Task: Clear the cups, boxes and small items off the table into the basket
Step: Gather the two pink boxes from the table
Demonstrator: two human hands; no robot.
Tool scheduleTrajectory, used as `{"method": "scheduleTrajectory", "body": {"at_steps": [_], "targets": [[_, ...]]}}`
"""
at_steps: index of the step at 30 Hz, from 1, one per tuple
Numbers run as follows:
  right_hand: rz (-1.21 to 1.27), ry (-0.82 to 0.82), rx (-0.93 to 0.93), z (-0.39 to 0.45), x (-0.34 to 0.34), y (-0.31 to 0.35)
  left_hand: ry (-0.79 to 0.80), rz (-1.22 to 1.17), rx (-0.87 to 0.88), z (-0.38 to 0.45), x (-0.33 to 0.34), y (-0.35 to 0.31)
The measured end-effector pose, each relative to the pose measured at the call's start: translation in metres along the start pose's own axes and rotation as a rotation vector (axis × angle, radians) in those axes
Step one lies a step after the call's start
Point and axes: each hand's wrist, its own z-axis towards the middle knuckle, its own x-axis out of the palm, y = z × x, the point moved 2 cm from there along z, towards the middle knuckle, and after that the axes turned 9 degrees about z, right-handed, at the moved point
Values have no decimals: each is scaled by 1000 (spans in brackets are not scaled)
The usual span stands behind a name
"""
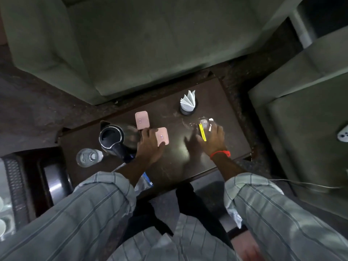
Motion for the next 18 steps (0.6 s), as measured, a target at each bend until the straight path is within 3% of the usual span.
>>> {"method": "scheduleTrajectory", "body": {"at_steps": [3,6,11,18], "targets": [[21,-40,65,27,4,-30,84,-26,-102,28,33,0],[-63,28,138,57,17,-62,103,7,-183,53,69,0],[-141,55,181,92,44,-95,-48,103,-360,79,117,-3],[-190,-32,267,104,74,-99,-234,-5,-502,96,148,-14]]}}
